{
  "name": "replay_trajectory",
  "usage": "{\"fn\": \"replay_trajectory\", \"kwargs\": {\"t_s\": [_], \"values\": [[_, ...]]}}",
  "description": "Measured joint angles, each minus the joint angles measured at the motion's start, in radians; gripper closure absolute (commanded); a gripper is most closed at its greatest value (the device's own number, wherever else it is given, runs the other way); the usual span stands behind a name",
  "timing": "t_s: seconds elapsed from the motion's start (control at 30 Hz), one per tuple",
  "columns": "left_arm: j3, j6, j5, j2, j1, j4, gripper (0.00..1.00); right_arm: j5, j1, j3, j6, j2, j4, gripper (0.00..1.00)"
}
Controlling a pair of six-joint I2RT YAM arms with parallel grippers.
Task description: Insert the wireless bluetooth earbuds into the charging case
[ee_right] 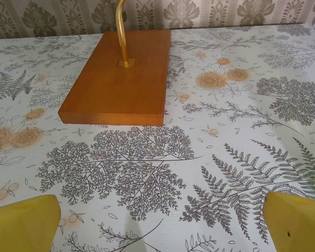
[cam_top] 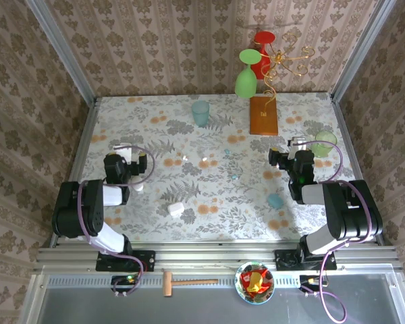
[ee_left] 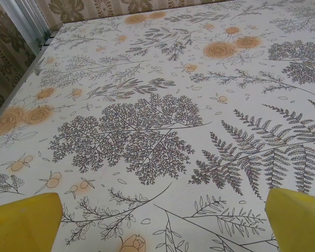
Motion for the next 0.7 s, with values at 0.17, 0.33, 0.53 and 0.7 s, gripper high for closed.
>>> {"fn": "replay_trajectory", "kwargs": {"t_s": [0.17, 0.33, 0.53, 0.7], "values": [[0.0, 0.0, 0.0, 0.0, -0.003, 0.0, 0.0, 0.0, 0.0, 0.0, 0.0, 0.0, 0.0, 0.0], [0.0, 0.0, 0.0, 0.0, -0.003, 0.0, 0.0, 0.0, 0.0, 0.0, 0.0, 0.0, -0.001, 0.0], [0.0, 0.0, 0.0, 0.0, -0.003, 0.0, 0.0, 0.0, 0.0, 0.0, 0.0, 0.0, -0.008, 0.0], [0.0, 0.0, 0.0, 0.0, -0.003, 0.0, 0.0, -0.001, 0.0, 0.0, 0.0, 0.0, -0.01, 0.0]]}}
